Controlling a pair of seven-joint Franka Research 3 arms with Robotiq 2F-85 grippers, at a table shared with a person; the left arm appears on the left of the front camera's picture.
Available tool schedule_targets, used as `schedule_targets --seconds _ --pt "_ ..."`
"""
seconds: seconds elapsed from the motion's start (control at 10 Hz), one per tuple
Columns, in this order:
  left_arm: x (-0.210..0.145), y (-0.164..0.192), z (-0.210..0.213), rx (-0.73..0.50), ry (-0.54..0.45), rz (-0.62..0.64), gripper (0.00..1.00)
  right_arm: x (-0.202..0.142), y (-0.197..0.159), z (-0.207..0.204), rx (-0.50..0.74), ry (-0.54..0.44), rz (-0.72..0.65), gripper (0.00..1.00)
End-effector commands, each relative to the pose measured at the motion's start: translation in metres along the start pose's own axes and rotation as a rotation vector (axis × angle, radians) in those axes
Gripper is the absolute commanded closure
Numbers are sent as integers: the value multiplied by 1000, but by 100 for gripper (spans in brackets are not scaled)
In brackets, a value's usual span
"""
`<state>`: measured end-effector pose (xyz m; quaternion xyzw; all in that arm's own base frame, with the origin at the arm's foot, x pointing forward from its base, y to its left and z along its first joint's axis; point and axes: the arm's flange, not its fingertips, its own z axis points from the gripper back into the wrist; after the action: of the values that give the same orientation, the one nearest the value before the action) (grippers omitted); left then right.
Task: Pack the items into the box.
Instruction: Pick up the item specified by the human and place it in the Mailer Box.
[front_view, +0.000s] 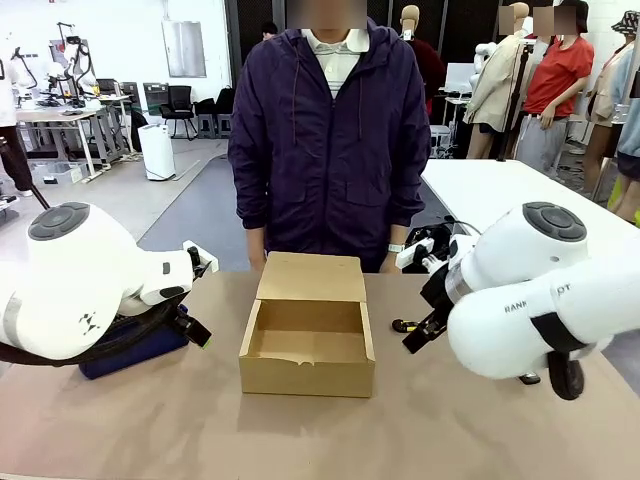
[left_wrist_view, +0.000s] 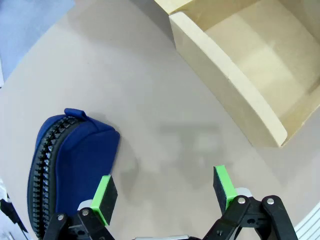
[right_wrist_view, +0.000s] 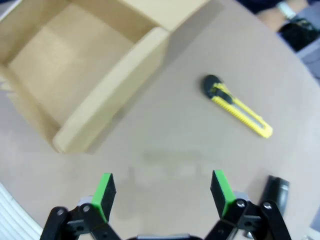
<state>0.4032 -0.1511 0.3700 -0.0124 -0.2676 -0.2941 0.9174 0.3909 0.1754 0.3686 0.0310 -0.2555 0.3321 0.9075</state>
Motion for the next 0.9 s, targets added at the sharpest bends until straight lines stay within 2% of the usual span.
schedule_targets --seconds 0.0,0.1,0.2,0.3,0.4,0.5,0.6,0.7,0.8 --pt "7 3 25 -218 81 1 0 9 -19 38 280 93 -23 0" --pt "21 12 61 -477 86 197 0 14 -34 74 455 89 -192 0" --pt "25 27 93 -640 55 277 0 14 -47 106 600 80 -305 0" --pt "25 48 125 -825 -15 353 0 7 -61 132 686 64 -408 0" --pt "18 75 151 -938 -120 440 0 -6 -86 151 821 46 -469 0" --pt "2 108 171 -1027 -183 512 0 -26 -116 168 904 2 -601 0" --pt "-27 144 189 -1080 -299 637 0 -57 -151 184 971 -124 -705 0" --pt "-71 179 200 -1102 -415 812 0 -100 -193 193 970 -287 -912 0" --pt "-110 200 204 -1112 -508 905 0 -138 -217 195 931 -415 -1054 0"
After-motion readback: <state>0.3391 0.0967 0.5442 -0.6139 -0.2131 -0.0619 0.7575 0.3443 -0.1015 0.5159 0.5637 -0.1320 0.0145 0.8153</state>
